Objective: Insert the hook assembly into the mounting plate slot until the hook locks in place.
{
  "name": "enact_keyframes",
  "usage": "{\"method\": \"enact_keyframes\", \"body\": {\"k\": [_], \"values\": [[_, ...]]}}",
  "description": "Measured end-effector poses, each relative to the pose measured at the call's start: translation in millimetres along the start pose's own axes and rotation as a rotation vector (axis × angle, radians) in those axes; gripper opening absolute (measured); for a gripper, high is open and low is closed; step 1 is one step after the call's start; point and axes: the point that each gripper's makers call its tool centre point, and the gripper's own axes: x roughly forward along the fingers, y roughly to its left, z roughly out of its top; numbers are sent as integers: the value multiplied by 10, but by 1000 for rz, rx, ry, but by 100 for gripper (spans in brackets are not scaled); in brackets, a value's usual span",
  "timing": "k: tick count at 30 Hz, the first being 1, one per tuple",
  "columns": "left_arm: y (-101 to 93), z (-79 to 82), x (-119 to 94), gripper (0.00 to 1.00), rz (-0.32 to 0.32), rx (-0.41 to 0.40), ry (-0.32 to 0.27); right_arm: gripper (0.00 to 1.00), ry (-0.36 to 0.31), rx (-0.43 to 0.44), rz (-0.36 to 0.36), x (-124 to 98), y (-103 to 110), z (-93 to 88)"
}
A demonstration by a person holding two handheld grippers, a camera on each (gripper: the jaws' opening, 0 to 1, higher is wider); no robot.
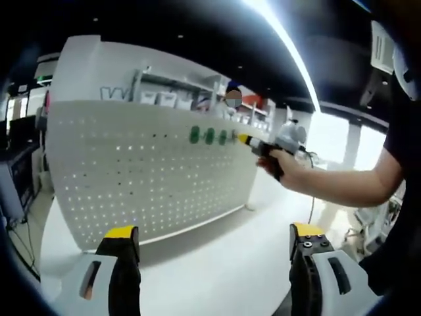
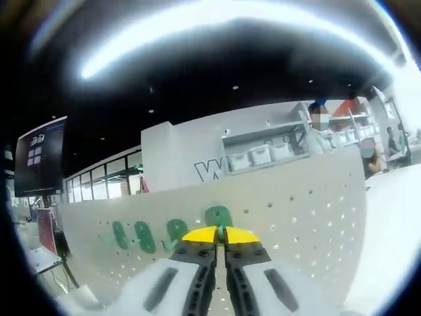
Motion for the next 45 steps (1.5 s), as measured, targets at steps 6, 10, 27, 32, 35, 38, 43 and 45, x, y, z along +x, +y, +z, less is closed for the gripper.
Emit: {"method": "enact_keyframes", "body": {"k": [6, 10, 27, 32, 35, 38, 43, 45], "values": [[10, 4, 27, 95, 3, -6, 1, 0, -8, 4, -4, 31, -48, 12], [-8, -10, 41, 94, 0, -4, 3, 0, -6, -12, -4, 35, -28, -22], [3, 16, -88, 97, 28, -7, -25, 0, 45, -79, -10, -26, 63, -83], [-19, 26, -103, 97, 29, -8, -26, 1, 75, -96, -6, -45, 64, -75], [-29, 51, -121, 97, 28, -5, -33, 2, 57, -110, -7, -107, 90, 19], [-13, 68, -144, 97, 34, -1, -38, 6, 24, -105, -23, -155, 47, 173], [-1, 84, -173, 97, 38, 2, -41, 13, -23, -90, -21, -244, 40, 420], [4, 93, -180, 98, 43, -2, -46, 18, -36, -69, -8, -275, 60, 513]]}}
